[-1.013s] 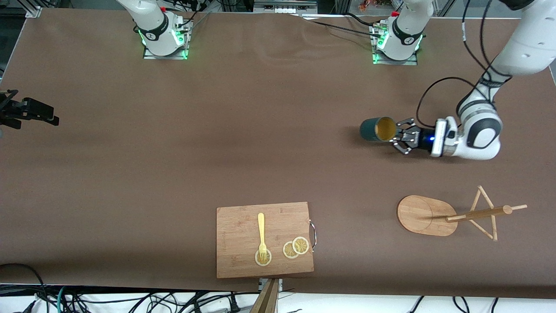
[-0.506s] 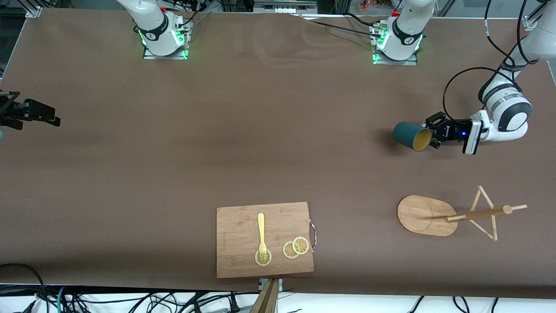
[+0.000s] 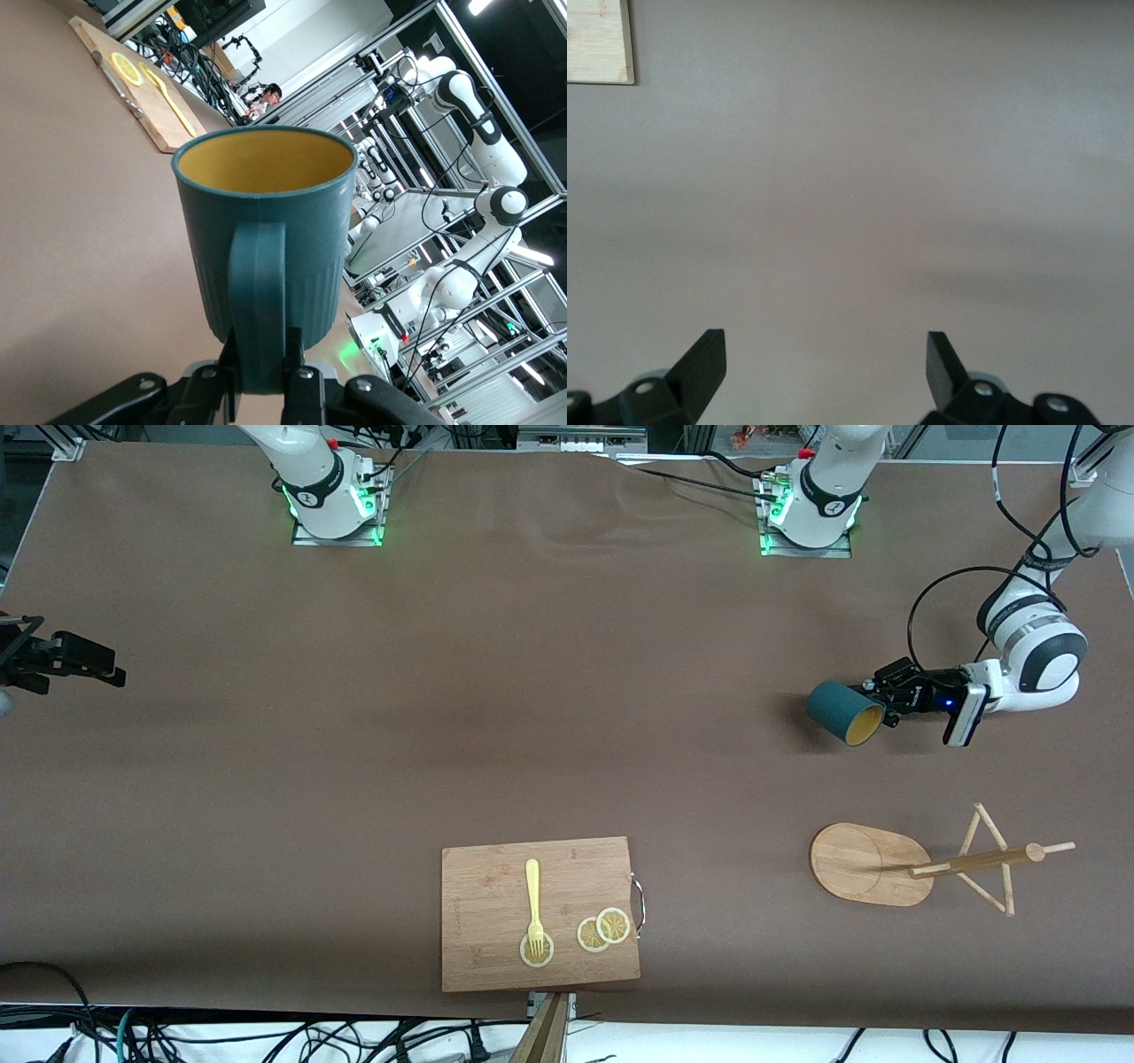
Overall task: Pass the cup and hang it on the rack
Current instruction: 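Lift the teal mug by its handle with the left gripper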
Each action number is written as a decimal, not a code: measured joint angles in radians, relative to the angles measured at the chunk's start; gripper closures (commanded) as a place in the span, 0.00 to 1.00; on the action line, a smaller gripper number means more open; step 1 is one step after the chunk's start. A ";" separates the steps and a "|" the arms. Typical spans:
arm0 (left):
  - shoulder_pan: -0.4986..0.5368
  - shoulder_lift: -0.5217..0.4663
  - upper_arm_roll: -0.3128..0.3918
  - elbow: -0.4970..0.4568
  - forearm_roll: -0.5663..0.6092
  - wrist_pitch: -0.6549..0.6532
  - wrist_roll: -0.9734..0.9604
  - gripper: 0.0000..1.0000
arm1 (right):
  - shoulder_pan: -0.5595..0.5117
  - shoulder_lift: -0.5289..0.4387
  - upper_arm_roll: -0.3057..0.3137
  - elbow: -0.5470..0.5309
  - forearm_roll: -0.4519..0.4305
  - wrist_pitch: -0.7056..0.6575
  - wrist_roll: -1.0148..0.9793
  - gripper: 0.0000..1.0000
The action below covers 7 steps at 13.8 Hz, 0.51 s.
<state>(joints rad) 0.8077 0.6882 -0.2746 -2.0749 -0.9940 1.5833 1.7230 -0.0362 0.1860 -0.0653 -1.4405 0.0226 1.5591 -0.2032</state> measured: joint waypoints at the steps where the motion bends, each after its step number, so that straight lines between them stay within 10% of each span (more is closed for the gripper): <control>1: 0.005 0.003 0.001 0.000 0.000 0.001 -0.023 1.00 | 0.000 0.000 0.000 0.000 0.000 0.000 0.001 0.00; 7: 0.059 -0.010 0.002 0.015 0.000 -0.036 -0.234 1.00 | 0.000 0.001 0.000 0.000 0.001 0.000 0.002 0.00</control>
<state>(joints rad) 0.8669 0.6785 -0.2722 -2.0595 -0.9941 1.5470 1.4890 -0.0362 0.1868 -0.0653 -1.4405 0.0240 1.5592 -0.2014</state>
